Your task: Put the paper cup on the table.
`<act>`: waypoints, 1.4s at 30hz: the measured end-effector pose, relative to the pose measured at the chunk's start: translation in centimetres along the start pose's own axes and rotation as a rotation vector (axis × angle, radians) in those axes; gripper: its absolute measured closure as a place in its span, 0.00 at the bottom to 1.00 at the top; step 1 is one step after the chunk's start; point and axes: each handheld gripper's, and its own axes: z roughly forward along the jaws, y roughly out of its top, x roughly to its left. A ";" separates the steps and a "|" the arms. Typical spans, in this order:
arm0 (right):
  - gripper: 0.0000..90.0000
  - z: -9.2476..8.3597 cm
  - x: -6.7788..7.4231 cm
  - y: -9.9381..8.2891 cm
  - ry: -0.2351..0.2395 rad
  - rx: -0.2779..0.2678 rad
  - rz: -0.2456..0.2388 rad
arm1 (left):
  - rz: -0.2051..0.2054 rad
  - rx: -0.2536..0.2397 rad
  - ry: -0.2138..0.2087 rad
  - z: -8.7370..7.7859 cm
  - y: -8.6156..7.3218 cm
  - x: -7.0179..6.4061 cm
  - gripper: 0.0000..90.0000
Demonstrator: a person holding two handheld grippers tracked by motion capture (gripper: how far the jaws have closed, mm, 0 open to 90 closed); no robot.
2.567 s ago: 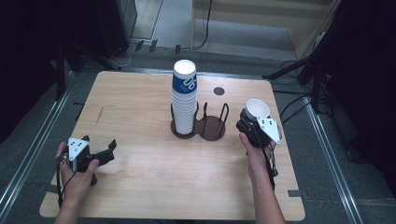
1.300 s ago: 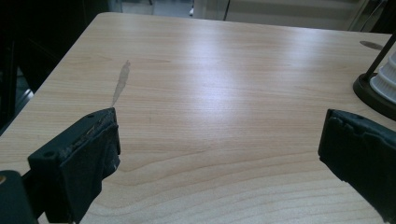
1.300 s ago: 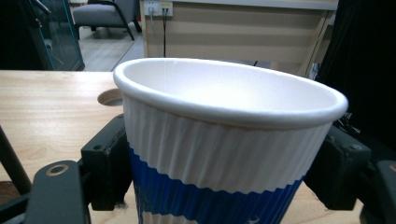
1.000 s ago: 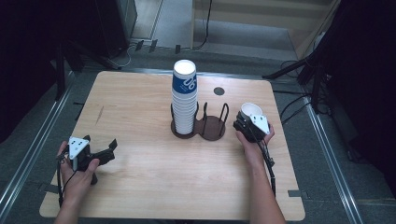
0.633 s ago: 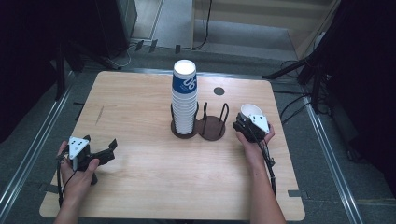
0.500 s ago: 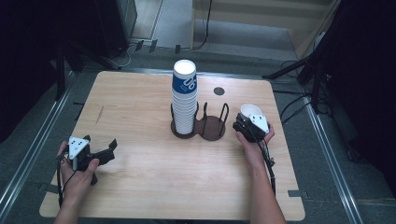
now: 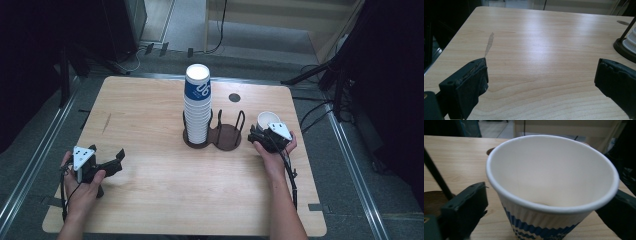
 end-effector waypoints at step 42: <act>0.00 -8.3 -3.7 1.0 -0.008 -0.077 0.011 | 0.017 0.007 -0.010 -0.1 -0.1 -0.2 0.00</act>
